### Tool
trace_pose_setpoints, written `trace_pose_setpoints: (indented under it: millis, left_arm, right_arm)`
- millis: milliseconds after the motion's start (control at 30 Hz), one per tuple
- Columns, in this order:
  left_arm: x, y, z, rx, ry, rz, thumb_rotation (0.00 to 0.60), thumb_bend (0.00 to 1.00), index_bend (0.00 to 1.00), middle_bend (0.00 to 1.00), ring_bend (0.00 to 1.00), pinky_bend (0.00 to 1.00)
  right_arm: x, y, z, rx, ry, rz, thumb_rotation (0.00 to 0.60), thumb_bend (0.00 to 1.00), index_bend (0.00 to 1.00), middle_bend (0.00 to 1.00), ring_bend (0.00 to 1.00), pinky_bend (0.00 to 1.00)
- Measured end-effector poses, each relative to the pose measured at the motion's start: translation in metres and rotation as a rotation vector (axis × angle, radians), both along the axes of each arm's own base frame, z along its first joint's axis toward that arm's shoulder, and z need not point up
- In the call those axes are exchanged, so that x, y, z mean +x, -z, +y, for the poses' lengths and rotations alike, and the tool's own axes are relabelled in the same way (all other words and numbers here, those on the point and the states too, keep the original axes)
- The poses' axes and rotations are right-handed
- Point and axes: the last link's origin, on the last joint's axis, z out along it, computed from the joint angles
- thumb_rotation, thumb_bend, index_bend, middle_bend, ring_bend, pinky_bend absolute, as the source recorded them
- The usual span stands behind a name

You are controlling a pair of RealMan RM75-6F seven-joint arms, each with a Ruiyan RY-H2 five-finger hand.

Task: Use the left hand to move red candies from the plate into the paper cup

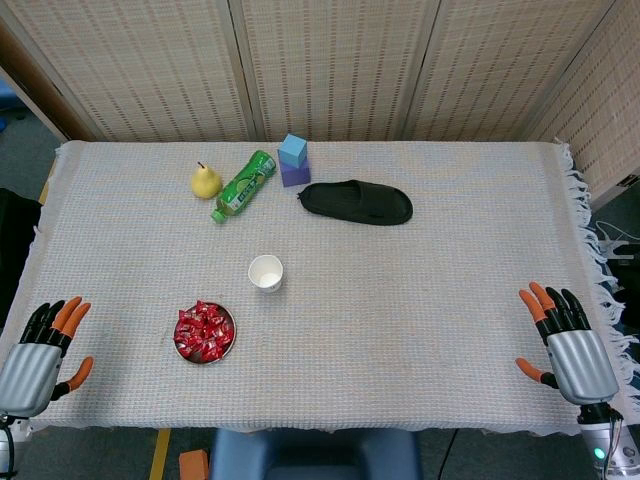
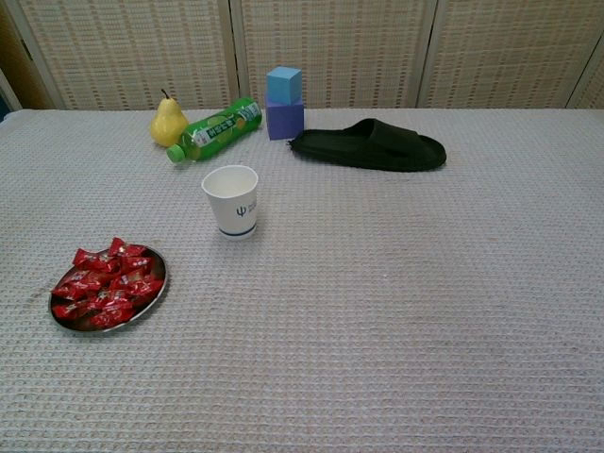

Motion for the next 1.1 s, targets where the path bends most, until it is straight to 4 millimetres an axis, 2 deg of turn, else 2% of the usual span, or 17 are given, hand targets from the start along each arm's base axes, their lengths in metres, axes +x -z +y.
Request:
trace_pose_setpoints:
  millis: [133,333,367,500,567,667,900,1100]
  left_arm:
    - [0.001,0.003,-0.002,-0.008,0.0,0.006,0.6,0.39,0.0,0.0,0.0,0.09]
    - [0.011,0.015,-0.008,-0.078,0.053,-0.041,0.6,0.38,0.0,0.0,0.01,0.32]
    - [0.015,0.02,-0.011,-0.107,0.073,-0.052,0.6,0.38,0.0,0.0,0.02,0.35]
    - [0.025,0.039,-0.018,-0.205,0.117,-0.044,0.6,0.38,0.0,0.0,0.03,0.39]
    - [0.03,0.051,-0.018,-0.247,0.121,-0.014,0.6,0.38,0.0,0.0,0.04,0.44]
    - [0.039,0.069,-0.016,-0.283,0.131,0.046,0.6,0.38,0.0,0.0,0.08,0.54]
    - [0.065,0.11,-0.004,-0.286,0.174,0.15,0.6,0.38,0.0,0.0,0.08,0.63]
    - [0.077,0.131,0.014,-0.296,0.19,0.168,0.6,0.38,0.0,0.0,0.1,0.86]
  right_arm:
    - [0.0,-0.002,0.001,-0.004,0.0,-0.004,0.6,0.04,0.0,0.0,0.0,0.0]
    - [0.001,-0.004,0.004,-0.003,-0.014,-0.011,0.6,0.04,0.0,0.0,0.0,0.0]
    - [0.001,-0.004,0.004,-0.002,-0.014,-0.011,0.6,0.04,0.0,0.0,0.0,0.0]
    - [0.001,-0.002,0.002,0.007,-0.01,-0.011,0.6,0.04,0.0,0.0,0.0,0.0]
    - [0.001,-0.001,0.0,0.011,-0.01,-0.013,0.6,0.04,0.0,0.0,0.0,0.0]
    - [0.001,-0.002,-0.001,0.013,-0.008,-0.019,0.6,0.04,0.0,0.0,0.0,0.0]
    - [-0.001,-0.004,-0.002,0.024,0.0,-0.023,0.6,0.04,0.0,0.0,0.0,0.0]
    - [-0.001,-0.004,-0.001,0.03,-0.001,-0.028,0.6,0.04,0.0,0.0,0.0,0.0]
